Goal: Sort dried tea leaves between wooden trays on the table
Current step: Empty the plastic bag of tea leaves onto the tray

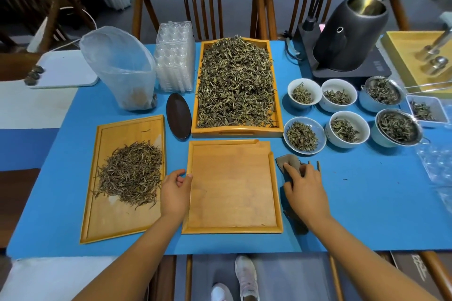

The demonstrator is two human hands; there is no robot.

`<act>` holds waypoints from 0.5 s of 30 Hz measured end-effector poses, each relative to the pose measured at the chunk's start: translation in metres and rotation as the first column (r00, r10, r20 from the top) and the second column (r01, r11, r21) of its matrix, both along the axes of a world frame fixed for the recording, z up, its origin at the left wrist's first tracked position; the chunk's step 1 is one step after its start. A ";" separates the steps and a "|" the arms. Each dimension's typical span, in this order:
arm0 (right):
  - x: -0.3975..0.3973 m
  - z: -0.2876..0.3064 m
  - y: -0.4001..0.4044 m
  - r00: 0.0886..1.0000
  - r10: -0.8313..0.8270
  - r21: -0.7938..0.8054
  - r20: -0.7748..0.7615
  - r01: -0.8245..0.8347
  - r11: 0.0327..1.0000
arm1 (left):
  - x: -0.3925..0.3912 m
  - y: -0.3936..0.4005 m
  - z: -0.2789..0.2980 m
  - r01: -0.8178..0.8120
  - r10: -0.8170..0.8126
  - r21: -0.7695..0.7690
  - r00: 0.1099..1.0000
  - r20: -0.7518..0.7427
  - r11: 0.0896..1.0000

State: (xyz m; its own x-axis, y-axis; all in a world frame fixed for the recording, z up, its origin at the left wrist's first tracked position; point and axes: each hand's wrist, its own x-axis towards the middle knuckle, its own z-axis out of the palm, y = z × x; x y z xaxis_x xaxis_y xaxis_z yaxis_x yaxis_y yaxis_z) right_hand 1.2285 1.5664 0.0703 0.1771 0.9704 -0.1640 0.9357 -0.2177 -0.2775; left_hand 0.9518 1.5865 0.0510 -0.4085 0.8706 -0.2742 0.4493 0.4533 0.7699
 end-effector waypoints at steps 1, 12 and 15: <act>-0.001 0.004 0.001 1.000 0.005 0.017 0.026 -0.005 1.000 | -0.002 0.002 0.004 0.003 -0.003 0.002 1.000 -0.004 1.000; -0.024 0.087 0.073 0.988 0.145 0.089 0.059 -0.150 0.985 | -0.026 0.063 0.091 -0.014 0.010 0.163 1.000 0.029 0.987; -0.039 0.107 0.099 0.979 0.200 0.131 0.038 -0.203 0.970 | -0.037 0.076 0.110 -0.048 0.041 0.197 0.998 0.039 0.979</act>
State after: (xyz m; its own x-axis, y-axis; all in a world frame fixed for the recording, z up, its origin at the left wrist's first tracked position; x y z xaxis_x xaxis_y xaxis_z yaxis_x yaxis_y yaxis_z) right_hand 1.1893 1.6655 0.1770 -0.0220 0.9994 -0.0283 0.9634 0.0136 -0.2676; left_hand 0.9150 1.6624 0.1611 -0.4413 0.8903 -0.1127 0.4038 0.3092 0.8610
